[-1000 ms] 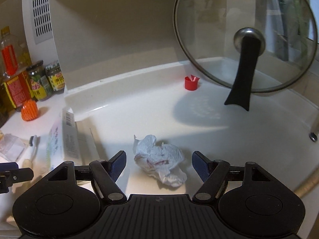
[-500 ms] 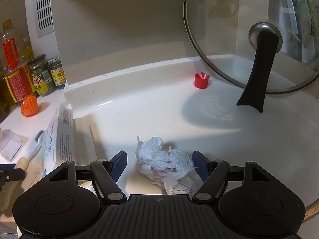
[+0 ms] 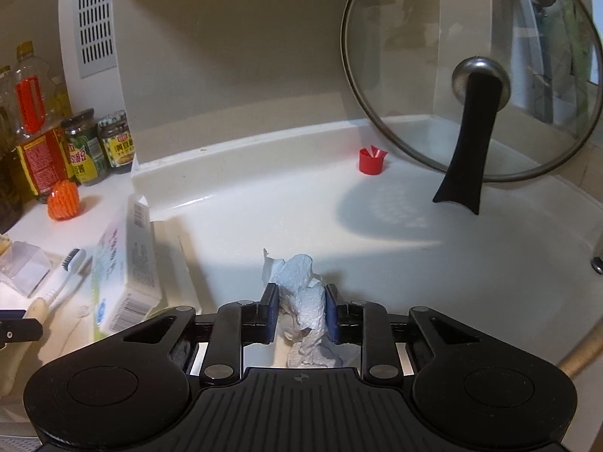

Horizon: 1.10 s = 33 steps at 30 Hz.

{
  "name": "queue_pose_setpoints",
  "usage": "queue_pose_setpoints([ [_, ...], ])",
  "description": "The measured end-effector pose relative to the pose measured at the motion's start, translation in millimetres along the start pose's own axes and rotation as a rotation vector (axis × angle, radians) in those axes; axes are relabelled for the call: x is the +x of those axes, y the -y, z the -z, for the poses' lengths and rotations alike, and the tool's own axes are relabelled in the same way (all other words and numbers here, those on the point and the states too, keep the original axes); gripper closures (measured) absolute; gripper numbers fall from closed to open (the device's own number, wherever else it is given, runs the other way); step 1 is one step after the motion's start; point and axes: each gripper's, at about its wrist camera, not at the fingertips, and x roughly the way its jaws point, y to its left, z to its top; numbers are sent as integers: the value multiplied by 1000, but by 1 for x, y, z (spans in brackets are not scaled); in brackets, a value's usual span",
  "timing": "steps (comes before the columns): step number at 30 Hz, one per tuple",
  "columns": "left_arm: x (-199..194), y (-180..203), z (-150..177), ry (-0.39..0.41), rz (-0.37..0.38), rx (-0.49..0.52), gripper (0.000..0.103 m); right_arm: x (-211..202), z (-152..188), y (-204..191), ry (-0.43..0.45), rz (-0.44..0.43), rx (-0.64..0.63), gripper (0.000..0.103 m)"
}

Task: Collect trash
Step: 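Carry the toothbrush and tissue down over the trash bin with both grippers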

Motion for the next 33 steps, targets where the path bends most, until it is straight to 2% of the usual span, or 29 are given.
queue_pose_setpoints([
  [14,-38,-11,20,25,49,-3,85,-66,21,-22,31,6,59,79],
  [24,-93,-29,51,39,113,11,85,-140,45,-77,61,-35,103,79],
  [33,-144,-44,103,6,180,56,85,-197,99,-128,15,-74,140,79],
])
